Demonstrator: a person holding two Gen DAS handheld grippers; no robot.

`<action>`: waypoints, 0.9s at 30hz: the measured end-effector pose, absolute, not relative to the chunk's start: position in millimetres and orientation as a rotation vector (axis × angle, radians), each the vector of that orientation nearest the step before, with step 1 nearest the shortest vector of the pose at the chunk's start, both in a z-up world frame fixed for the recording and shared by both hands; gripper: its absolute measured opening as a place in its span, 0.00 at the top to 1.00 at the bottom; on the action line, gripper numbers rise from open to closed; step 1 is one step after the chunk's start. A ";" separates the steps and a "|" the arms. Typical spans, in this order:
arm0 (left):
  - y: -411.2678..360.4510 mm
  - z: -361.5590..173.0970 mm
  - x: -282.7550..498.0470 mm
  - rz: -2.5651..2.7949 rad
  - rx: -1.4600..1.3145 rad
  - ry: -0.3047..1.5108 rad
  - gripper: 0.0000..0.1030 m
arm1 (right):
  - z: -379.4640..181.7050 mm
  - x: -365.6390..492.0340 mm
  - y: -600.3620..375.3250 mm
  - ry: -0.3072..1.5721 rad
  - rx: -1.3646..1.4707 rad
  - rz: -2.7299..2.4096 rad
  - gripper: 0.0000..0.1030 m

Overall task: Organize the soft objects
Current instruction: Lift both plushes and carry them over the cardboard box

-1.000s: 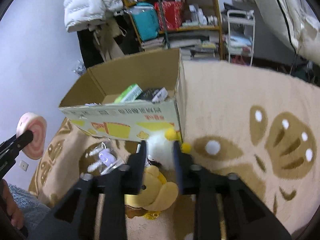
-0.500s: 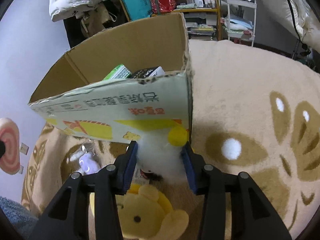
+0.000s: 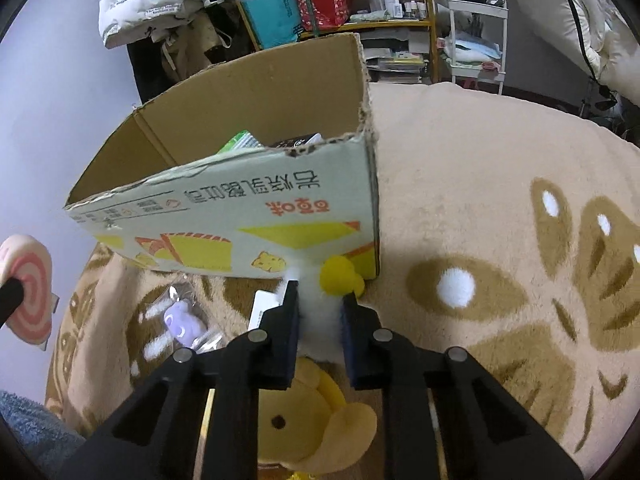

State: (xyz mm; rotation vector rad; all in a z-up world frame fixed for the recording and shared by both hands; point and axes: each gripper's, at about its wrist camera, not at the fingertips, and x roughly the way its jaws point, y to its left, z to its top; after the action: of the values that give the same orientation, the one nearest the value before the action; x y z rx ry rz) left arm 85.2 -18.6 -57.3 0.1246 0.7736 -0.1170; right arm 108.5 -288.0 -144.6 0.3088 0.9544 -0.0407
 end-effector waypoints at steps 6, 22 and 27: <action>-19.0 -55.9 84.4 -0.113 0.122 0.768 0.59 | -135.9 102.0 -290.1 0.917 0.334 -0.013 0.88; -17.5 -47.3 80.4 -0.112 0.113 0.746 0.59 | -73.6 70.0 -283.9 0.751 0.319 0.023 0.96; -20.1 -34.8 76.9 -0.102 0.134 0.700 0.59 | -35.0 61.1 -283.7 0.655 0.301 0.041 0.96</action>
State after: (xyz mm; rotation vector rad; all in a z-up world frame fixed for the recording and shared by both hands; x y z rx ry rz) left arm 76.9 -20.1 -34.8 0.1341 0.7002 -0.1020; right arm 61.1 -283.7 -35.0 0.3009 0.6555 0.0412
